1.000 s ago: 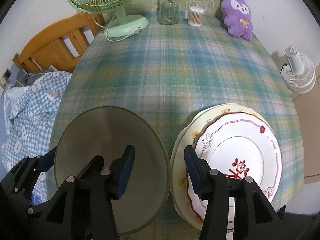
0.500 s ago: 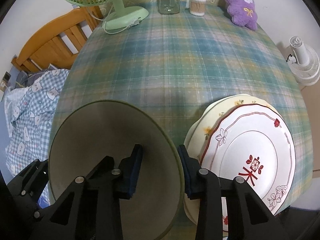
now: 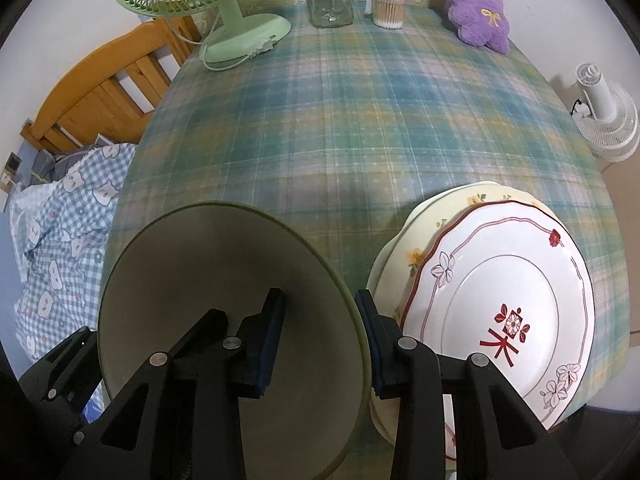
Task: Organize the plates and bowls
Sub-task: 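Carry the bowl over the nested bowls on the plates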
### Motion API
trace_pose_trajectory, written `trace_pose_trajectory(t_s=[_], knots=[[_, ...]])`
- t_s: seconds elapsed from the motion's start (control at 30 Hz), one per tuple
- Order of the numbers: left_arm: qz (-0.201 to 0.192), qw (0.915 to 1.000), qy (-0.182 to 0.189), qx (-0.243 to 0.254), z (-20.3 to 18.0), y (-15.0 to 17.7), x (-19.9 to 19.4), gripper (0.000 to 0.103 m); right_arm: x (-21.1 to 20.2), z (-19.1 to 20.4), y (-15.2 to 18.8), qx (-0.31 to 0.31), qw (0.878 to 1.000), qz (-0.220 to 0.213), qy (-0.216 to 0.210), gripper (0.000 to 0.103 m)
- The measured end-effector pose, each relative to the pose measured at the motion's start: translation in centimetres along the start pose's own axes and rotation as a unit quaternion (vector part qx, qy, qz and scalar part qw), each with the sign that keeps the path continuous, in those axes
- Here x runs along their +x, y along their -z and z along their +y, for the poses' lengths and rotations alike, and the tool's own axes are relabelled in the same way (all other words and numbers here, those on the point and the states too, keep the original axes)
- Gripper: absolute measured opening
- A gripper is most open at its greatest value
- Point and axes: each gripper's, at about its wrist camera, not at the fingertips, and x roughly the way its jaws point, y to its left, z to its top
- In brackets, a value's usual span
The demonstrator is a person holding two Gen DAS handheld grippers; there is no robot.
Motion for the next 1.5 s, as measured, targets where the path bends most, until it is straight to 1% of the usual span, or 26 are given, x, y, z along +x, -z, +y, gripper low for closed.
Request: trace_pose_trajectory(t_s=[0.2,0.33,0.6,0.93,1.07,1.5], knots=[[0.007,0.9999,0.006,-0.012,0.1,0.1,-0.3,0.037,-0.4,-0.2,0.0,0.006,1.0,0.008,0.005,0.04],[0.003,0.9999,0.003,-0.011,-0.2,-0.1,-1.0,0.037,-1.1,-0.4,0.1,0.009,1.0,0.007,0.008,0.04],[-0.018,0.9998,0.006,-0.003,-1.6,-1.1,-3.2,0.036,-4.1,-1.1,-0.6,0.012,1.0,-0.02,0.014,0.04],[-0.04,0.9992,0.001,-0.002,-4.6,-1.6,-5.3,0.036,-7.4,-3.4,-1.1,0.01,0.999,-0.042,0.015,0.04],[-0.047,0.9989,0.002,0.0,-6.4,-1.8,-5.7,0.036,-8.4,-4.9,-1.2,0.009,0.999,-0.051,0.015,0.04],[-0.041,0.9991,-0.002,0.007,-11.6,-2.0,-5.0,0.036,-9.3,-10.2,-0.8,0.019,0.999,-0.048,0.014,0.04]])
